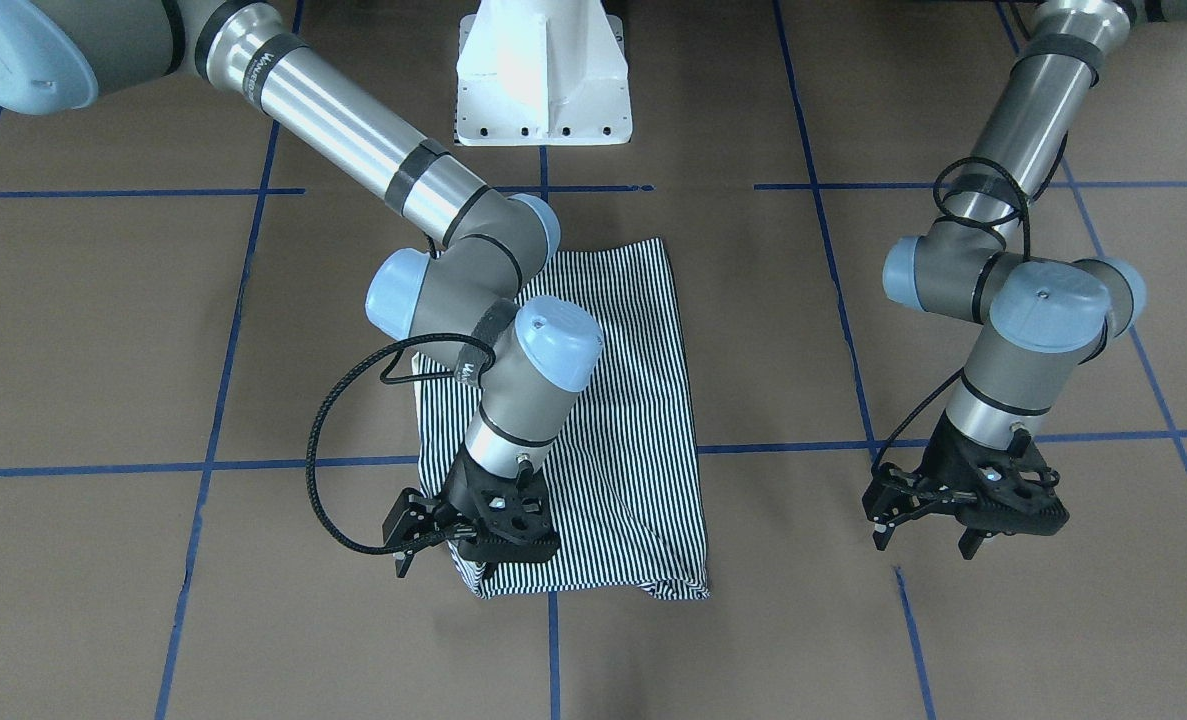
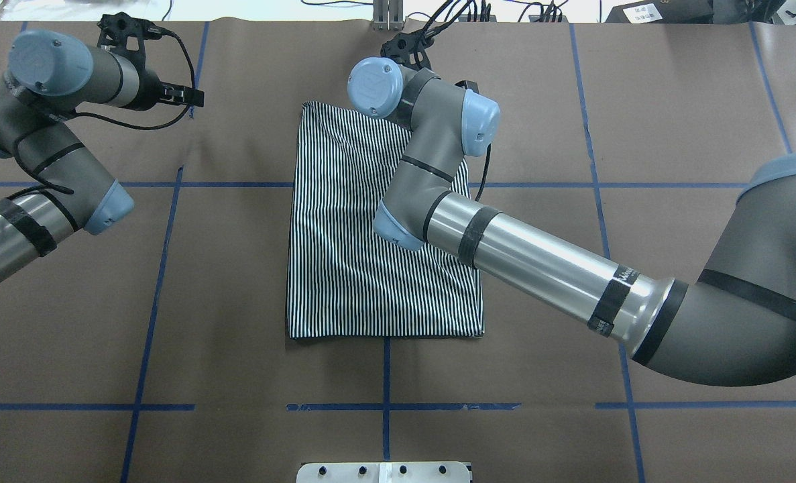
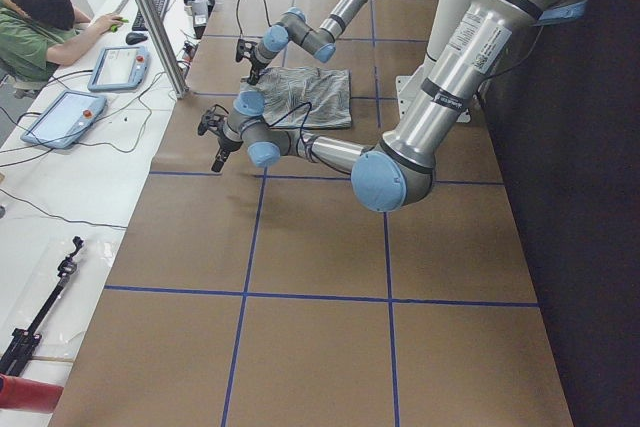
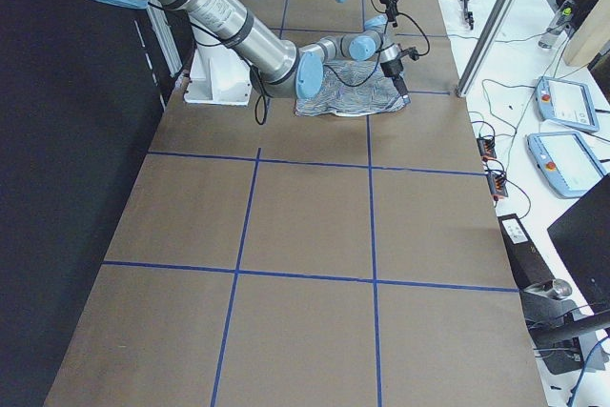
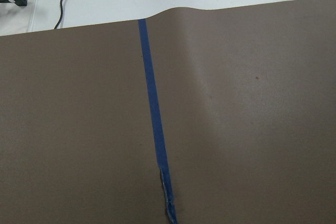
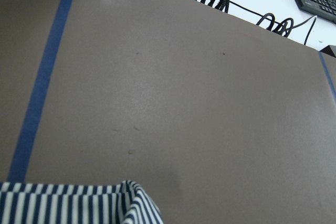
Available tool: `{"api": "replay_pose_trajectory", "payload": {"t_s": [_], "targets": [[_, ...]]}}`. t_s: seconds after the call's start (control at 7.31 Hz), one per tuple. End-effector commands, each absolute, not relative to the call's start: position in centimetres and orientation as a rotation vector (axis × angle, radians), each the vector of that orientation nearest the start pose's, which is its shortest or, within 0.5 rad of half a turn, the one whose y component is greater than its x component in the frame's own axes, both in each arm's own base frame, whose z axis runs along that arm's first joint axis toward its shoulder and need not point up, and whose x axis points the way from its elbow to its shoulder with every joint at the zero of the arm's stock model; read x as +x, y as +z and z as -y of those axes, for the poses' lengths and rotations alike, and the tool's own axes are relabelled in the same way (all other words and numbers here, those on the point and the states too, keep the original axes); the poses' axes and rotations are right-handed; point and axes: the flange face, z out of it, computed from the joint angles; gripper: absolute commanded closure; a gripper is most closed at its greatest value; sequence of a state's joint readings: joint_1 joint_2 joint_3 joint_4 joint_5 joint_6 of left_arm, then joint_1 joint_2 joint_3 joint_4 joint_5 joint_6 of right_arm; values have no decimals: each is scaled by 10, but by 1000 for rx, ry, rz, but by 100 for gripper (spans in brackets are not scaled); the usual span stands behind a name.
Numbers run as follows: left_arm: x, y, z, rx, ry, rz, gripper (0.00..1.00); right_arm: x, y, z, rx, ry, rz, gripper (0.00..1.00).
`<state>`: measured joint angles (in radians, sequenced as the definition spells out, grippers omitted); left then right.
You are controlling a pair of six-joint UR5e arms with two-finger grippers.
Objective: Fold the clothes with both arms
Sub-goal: 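Reach the right gripper back down to the shirt's far edge, then lift the right gripper off the shirt's far corner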
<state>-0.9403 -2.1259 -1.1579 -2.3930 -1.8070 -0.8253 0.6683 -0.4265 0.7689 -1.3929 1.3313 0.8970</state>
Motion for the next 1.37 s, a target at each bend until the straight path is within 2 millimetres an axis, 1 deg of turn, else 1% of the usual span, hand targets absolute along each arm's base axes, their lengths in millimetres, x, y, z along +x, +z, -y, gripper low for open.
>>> {"api": "replay_pose_trajectory", "payload": {"t_s": [0.0, 0.14, 0.27, 0.41, 0.55, 0.68, 0.82, 0.96, 1.09, 1.23], "targets": [[353, 441, 670, 571, -66, -801, 0, -565, 280, 701, 488, -2, 195, 0], [353, 441, 670, 571, -66, -801, 0, -560, 291, 704, 482, -2, 199, 0], [353, 441, 670, 572, -65, -801, 0, -556, 285, 707, 474, -24, 246, 0], [352, 439, 669, 573, -65, -804, 0, -550, 262, 705, 462, -34, 323, 0], [354, 428, 666, 572, -52, -830, 0, -545, 237, 694, 456, -47, 418, 0], [354, 417, 657, 528, -64, -889, 0, -537, 234, 676, 451, -57, 491, 0], [349, 405, 644, 515, -107, -933, 0, -518, 242, 653, 453, -69, 556, 0], [347, 389, 630, 495, -144, -969, 0, -511, 262, 613, 440, -69, 611, 0], [372, 372, 592, 435, -171, -1030, 0, -511, 270, 566, 432, -47, 665, 0], [379, 350, 552, 396, -199, -1090, 0, -516, 276, 517, 412, -41, 715, 0]]}}
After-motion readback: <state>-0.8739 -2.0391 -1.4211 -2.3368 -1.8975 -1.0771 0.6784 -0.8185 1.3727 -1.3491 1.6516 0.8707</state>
